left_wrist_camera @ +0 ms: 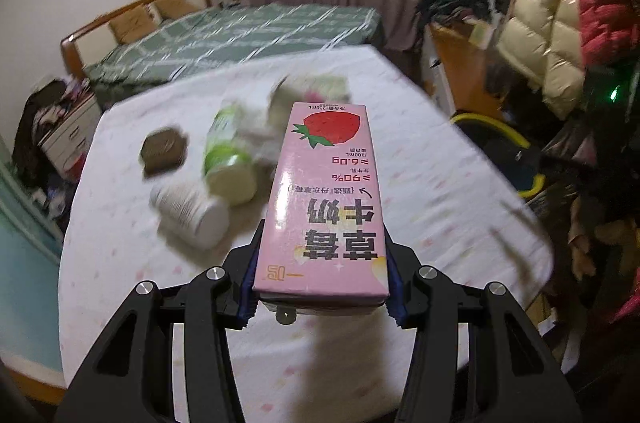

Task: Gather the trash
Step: 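Carry the pink carton over the yellow bin and open the left gripper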

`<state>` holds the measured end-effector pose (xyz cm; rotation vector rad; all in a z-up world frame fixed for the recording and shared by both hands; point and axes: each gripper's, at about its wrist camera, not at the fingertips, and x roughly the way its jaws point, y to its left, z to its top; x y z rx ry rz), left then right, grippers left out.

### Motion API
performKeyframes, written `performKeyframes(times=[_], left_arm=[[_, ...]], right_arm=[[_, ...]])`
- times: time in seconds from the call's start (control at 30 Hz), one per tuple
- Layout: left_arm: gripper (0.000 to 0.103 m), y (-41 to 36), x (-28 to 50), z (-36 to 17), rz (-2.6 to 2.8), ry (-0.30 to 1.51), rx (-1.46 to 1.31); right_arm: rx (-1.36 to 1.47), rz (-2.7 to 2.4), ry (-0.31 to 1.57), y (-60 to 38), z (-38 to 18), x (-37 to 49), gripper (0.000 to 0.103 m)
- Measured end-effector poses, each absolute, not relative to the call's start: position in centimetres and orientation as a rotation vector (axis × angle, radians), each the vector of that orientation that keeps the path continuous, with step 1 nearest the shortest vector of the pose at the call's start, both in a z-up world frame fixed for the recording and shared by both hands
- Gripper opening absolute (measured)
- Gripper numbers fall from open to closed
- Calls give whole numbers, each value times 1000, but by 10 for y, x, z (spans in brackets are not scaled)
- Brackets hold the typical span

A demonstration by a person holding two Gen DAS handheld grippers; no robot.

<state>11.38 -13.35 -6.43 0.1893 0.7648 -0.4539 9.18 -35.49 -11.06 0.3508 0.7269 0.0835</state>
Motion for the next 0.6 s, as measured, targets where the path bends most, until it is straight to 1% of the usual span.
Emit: performKeyframes(times=[0.13,0.33,0.6], left_arm=[[49,-167,125,-53,-542,757,195],[49,-248,147,-56,-706,767,265],[49,-369,173,-80,-872,827,360]], right_arm=[[358,-15,692,-386,-103,70,41],[395,-162,670,-438,-102,35,41],[452,-262,658,-480,-112,4,41]])
